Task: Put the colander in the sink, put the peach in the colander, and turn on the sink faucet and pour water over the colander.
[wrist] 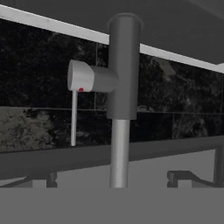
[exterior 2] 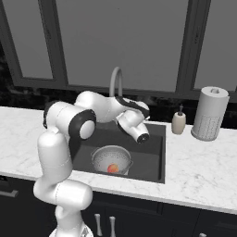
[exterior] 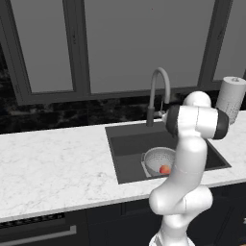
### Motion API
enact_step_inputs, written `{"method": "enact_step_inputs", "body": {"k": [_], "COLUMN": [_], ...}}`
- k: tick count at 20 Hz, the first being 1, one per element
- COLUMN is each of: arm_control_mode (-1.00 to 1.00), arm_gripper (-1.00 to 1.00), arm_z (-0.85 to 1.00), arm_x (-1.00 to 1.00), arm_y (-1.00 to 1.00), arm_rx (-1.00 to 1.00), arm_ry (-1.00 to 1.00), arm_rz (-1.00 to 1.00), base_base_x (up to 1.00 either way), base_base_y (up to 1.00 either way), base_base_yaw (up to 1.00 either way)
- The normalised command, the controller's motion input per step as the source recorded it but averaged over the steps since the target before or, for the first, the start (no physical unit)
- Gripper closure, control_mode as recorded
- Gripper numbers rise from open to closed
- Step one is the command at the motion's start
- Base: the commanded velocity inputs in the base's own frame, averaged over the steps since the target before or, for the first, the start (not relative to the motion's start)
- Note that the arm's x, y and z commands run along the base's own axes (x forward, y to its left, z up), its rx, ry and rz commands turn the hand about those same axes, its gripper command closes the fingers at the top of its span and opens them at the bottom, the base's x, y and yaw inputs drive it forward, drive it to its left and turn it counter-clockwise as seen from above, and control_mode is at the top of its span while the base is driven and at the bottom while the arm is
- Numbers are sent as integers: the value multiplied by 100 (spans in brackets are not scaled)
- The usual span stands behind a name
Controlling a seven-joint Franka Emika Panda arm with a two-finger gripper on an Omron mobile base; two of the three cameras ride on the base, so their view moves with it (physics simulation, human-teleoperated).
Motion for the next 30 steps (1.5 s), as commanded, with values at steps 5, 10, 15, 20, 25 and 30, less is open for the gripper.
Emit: {"method": "enact_step_inputs", "body": {"k": [5, 10, 15, 20, 25, 30], "arm_control_mode": [-100, -100, -100, -100, -100, -100], "arm_gripper": [-100, -100, -100, -100, -100, -100], "arm_z": [-12, 0, -4, -23, -26, -11], "arm_x": [28, 38, 36, 31, 23, 25], "arm_y": [0, 0, 0, -5, -14, -8], "arm_rx": [0, 0, 0, 0, 1, 1], "arm_ry": [0, 1, 1, 1, 0, 0], "arm_rz": [0, 0, 0, 0, 0, -1], "base_base_x": [0, 0, 0, 0, 0, 0], "base_base_y": [0, 0, 0, 0, 0, 0], "base_base_yaw": [0, 0, 0, 0, 0, 0]}}
